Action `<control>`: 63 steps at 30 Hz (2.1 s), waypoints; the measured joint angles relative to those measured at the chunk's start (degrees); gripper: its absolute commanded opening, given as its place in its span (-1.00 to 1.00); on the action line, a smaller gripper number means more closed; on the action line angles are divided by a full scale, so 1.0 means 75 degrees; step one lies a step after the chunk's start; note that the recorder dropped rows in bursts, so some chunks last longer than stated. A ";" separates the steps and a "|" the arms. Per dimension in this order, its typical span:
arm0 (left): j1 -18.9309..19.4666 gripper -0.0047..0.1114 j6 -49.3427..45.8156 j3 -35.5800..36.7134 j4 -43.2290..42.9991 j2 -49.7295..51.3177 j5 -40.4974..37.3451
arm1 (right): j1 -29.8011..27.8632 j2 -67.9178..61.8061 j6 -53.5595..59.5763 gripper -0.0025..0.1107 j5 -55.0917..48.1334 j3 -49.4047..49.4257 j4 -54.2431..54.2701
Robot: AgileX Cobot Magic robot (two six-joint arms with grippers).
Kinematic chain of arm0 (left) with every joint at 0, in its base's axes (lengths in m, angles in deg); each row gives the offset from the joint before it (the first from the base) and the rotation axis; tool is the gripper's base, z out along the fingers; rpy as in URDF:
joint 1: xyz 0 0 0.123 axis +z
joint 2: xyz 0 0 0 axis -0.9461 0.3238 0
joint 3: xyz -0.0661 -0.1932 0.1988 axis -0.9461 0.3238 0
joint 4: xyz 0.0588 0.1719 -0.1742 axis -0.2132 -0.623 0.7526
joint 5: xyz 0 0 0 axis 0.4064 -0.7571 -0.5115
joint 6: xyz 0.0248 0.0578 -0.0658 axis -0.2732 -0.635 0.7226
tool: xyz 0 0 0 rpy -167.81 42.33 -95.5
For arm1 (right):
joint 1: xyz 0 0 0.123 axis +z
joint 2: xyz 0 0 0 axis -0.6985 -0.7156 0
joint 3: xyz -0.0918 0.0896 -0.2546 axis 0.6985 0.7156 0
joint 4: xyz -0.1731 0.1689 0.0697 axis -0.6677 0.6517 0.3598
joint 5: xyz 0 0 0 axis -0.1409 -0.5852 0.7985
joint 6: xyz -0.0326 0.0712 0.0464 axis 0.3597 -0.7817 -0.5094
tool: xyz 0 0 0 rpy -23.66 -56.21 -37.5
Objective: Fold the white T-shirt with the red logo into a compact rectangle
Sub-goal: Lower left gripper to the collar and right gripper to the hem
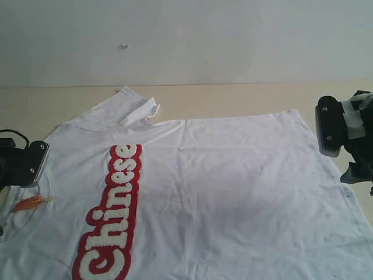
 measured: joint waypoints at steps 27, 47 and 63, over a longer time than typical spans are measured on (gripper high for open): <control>0.0574 0.68 0.0000 0.0000 -0.0010 0.0123 0.0336 | 0.0000 -0.1154 0.0487 0.24 0.1248 0.0000 -0.0913; 0.0574 0.68 0.0000 -0.0028 0.0009 0.0412 0.0343 | -0.0193 -0.1566 0.0440 0.24 0.1691 0.0000 -0.1100; 0.0574 0.68 -0.0052 -0.0080 0.0111 0.0570 0.0239 | -0.0193 -0.1826 0.0440 0.24 0.1540 0.0000 -0.1067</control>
